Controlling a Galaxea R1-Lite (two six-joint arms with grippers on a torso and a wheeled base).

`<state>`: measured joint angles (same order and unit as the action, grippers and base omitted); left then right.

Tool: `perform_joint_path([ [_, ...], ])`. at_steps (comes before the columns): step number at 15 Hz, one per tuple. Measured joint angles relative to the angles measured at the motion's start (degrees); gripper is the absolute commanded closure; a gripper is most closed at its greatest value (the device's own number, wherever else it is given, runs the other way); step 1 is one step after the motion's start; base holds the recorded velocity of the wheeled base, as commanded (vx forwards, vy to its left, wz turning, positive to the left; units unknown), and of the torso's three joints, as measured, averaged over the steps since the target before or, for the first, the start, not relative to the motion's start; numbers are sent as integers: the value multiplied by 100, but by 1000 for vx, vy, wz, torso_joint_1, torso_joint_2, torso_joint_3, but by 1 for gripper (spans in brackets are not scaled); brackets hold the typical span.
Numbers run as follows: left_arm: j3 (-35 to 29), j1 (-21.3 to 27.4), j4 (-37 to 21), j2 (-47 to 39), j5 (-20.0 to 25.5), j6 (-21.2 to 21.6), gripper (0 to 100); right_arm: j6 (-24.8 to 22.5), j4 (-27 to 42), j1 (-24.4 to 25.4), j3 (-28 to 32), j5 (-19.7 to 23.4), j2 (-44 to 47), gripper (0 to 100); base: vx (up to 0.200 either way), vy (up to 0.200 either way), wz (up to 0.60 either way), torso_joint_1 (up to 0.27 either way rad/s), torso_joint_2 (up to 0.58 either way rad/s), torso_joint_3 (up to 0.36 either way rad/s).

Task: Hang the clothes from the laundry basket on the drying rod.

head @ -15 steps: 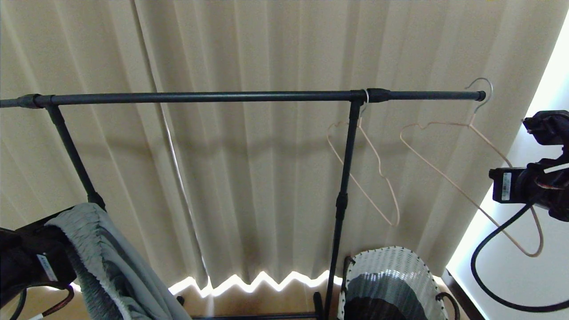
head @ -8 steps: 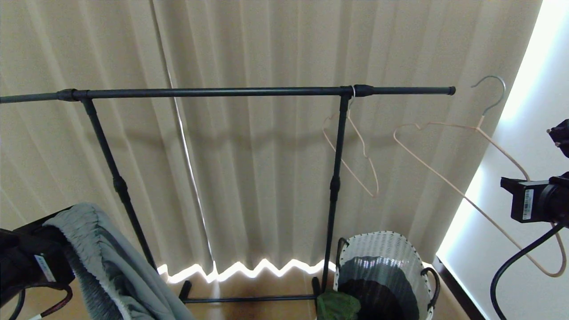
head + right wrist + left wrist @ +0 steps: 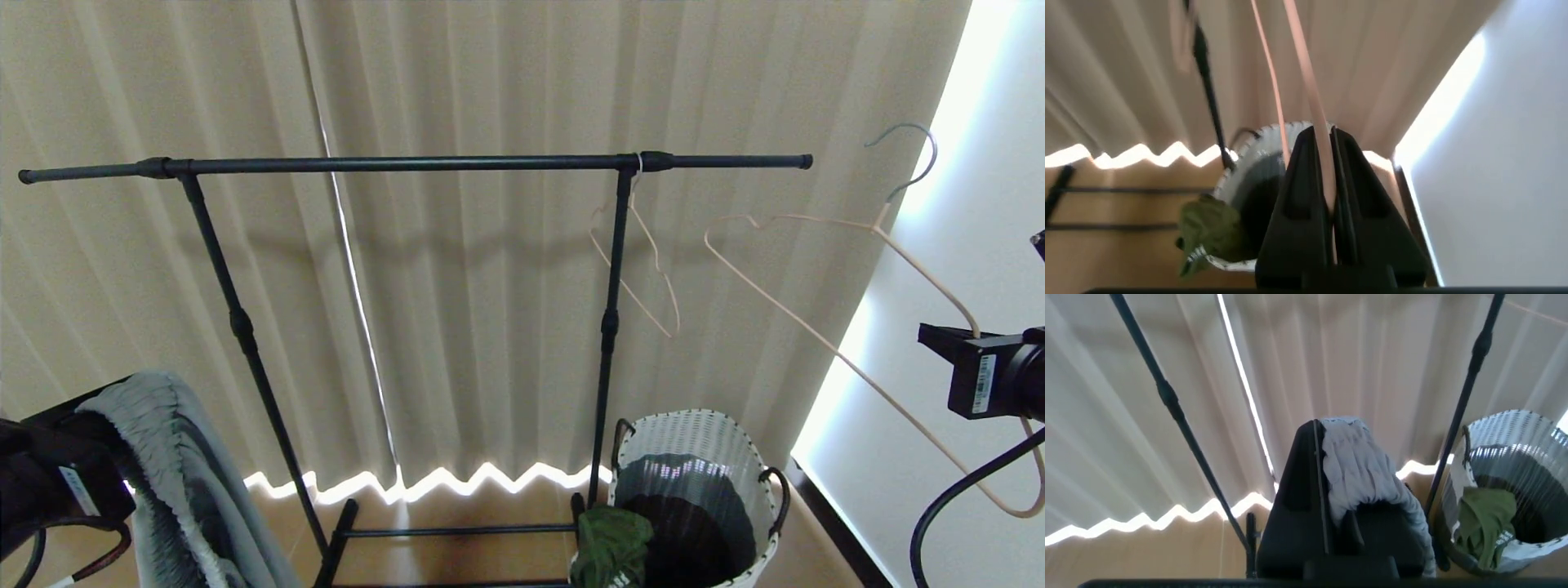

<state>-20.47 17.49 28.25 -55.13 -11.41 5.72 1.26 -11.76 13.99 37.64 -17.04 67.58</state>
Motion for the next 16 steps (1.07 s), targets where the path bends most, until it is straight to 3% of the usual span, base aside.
perform_joint_path([
  [2,-17,0,-4,17,0,-11,100,18,-5,138,-9,21,-116,100,0,0,0,0,0,0],
  [16,-43,-112,-11,161,0,7,100,7,11,182,-127,380,-416,100,0,200,0,3,1,2],
])
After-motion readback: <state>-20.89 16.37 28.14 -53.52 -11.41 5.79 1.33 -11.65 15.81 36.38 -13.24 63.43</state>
